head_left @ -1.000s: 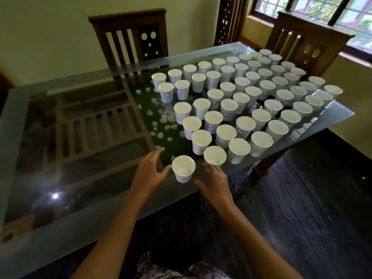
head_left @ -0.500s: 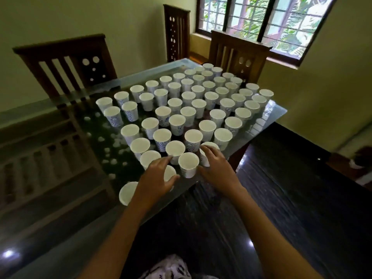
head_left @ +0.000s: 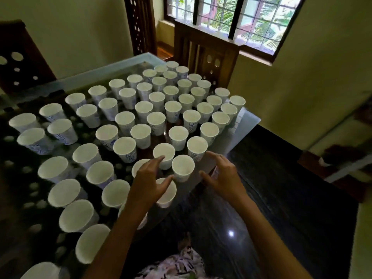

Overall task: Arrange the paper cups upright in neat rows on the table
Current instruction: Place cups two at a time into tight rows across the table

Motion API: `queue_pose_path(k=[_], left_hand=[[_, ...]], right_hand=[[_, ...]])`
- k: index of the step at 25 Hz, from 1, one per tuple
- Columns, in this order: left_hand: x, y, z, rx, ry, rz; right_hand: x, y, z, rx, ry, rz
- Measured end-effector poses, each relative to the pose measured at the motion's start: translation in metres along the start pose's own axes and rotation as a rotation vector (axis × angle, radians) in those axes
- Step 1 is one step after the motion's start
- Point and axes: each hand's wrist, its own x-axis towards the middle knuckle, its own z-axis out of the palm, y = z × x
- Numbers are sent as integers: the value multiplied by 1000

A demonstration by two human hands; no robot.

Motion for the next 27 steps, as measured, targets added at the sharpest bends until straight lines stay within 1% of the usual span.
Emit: queue_pose_path(k=[3,6,10,13,16,17,19,21,23,27], left_hand=[[46,17,26,3,-11,-19],[89,33,55,30,-35,-11],[122,55,81,56,-33,-60],[146,73,102,101,20,-133],[161,91,132,167,125,-232],[164,102,143,174,163,-281],[167,122,161,155,231,-375],[169,149,183,152,300,-484],[168,170,202,175,335,-545],[178,189,226,179,375,-640]], right_hand=[[45,26,-22,7,-49,-33],[85,55,-40,14,-54,-34],[118,92,-60,58,-97,-60],[157,130,-72,52,-164,-118],[198,163,-89,49,-292,-199],[210,173,-97,61,-342,-241],[231,189,-111,65,-374,-332],[252,205,-129,79,-426,-378],[268,220,-138,84,-478,-397],[285,244,-143,73,-541,-448]])
